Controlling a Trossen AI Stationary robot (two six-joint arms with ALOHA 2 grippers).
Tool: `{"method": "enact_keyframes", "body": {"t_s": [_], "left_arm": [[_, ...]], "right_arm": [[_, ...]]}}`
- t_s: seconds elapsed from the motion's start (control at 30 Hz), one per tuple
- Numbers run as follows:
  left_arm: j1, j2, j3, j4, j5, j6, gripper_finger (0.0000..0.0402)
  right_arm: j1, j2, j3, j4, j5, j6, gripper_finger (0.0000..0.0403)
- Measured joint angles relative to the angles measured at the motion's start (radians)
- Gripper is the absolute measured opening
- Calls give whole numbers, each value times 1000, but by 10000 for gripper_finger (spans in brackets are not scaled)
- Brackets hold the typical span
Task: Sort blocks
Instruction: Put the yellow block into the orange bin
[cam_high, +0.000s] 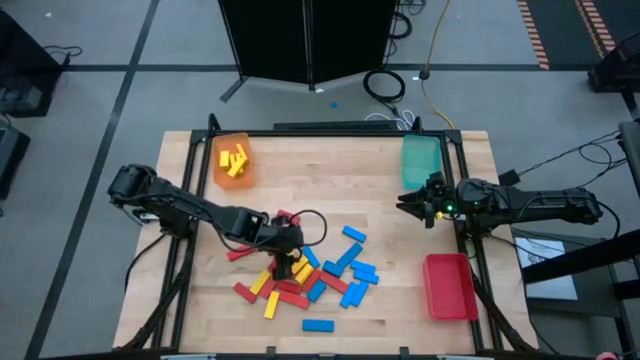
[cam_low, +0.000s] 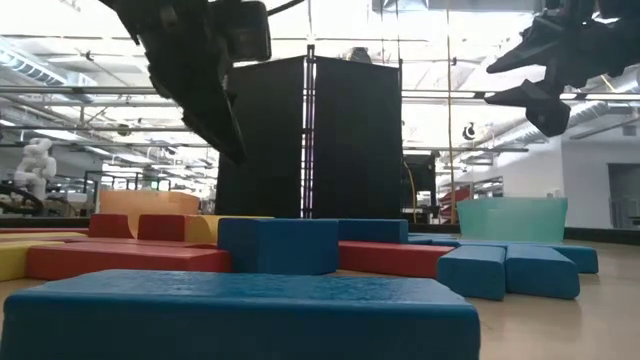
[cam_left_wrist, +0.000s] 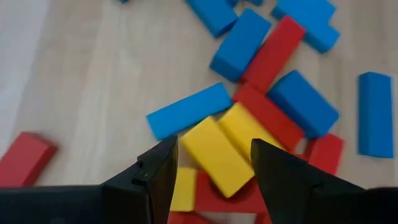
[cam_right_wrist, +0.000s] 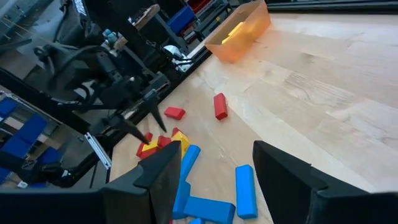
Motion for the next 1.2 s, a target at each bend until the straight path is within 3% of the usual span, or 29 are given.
{"method": "enact_keyframes", "body": {"t_s": [0.73, 1.2], "left_arm": [[-20, 101, 0, 17, -7, -141, 199], [-41, 136, 0, 37, 3, -306, 199]], "right_arm": [[0, 0, 0, -25, -5, 16, 194], [0, 0, 0, -39, -4, 16, 194]]}}
